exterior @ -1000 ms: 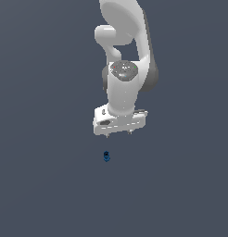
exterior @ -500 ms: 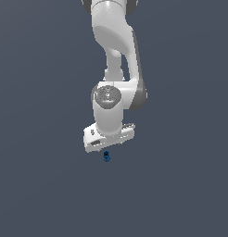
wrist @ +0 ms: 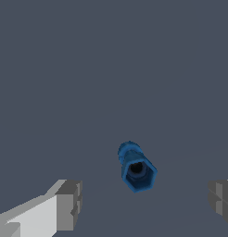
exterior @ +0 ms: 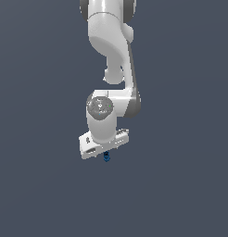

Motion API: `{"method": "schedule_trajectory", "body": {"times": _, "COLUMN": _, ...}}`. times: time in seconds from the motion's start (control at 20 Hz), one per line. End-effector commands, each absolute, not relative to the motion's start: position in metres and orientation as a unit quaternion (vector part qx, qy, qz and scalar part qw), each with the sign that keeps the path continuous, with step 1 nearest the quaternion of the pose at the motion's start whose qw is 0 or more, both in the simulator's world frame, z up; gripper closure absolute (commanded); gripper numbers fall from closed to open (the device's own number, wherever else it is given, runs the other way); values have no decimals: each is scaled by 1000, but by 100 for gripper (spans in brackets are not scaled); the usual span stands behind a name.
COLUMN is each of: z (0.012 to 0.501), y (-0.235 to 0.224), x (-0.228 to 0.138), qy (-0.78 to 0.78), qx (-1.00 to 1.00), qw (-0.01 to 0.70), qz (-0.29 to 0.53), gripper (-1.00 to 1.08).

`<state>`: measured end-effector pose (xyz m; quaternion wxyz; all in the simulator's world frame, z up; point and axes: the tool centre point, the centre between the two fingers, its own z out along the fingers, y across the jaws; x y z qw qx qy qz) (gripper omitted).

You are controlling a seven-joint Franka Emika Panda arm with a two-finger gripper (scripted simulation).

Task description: Pick up the object and move it to a goal position.

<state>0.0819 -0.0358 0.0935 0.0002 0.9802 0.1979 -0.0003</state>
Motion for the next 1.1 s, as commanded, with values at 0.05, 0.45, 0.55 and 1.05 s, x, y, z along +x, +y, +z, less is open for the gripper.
{"method": "schedule_trajectory", "body": {"times": 0.05, "z": 93, "y": -36, "x": 82, "qy": 198, "qx": 980, "qw": 0, "qz": 0, "gripper": -92}}
{"method": "schedule_trajectory", "body": {"times": 0.45, "z": 61, "y": -36, "x": 81, "qy": 199, "qx": 980, "qw": 0, "qz": 0, "gripper": -92}}
{"method": "schedule_trajectory", "body": {"times": 0.55, "z": 51, "y": -36, "x": 81, "qy": 200, "qx": 980, "qw": 0, "qz": 0, "gripper": -92}}
{"method": "schedule_trajectory", "body": {"times": 1.05, "z": 43, "y": -36, "x": 83, "qy": 200, "qx": 980, "qw": 0, "qz": 0, "gripper": 108}}
